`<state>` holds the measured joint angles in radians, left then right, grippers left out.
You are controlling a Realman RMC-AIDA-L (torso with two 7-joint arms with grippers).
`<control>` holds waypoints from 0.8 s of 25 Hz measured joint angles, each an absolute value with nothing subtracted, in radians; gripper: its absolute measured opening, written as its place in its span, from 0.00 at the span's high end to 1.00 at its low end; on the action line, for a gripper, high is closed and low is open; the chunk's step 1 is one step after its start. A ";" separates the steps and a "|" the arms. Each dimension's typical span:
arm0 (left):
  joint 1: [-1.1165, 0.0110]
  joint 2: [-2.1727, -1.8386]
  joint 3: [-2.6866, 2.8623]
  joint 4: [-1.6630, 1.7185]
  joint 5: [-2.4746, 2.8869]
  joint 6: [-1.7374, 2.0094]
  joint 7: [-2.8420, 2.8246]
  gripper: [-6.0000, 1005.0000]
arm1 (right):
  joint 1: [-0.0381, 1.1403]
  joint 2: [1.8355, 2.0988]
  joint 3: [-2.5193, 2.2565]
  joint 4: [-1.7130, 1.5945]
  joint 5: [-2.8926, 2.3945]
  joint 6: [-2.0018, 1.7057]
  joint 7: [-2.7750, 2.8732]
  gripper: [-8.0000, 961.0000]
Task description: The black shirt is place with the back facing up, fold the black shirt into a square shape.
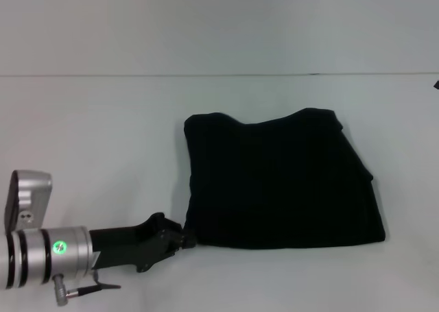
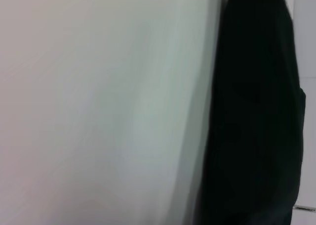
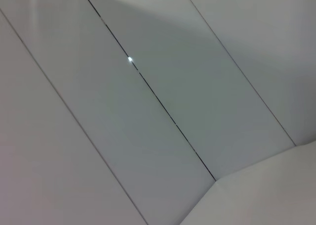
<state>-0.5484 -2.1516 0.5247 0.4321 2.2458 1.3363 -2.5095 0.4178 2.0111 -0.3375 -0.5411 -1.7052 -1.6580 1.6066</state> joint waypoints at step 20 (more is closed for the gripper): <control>-0.516 -2.072 0.361 0.653 2.303 1.647 -2.304 0.68 | 0.423 1.999 -0.347 -0.583 -1.794 -1.634 1.597 0.16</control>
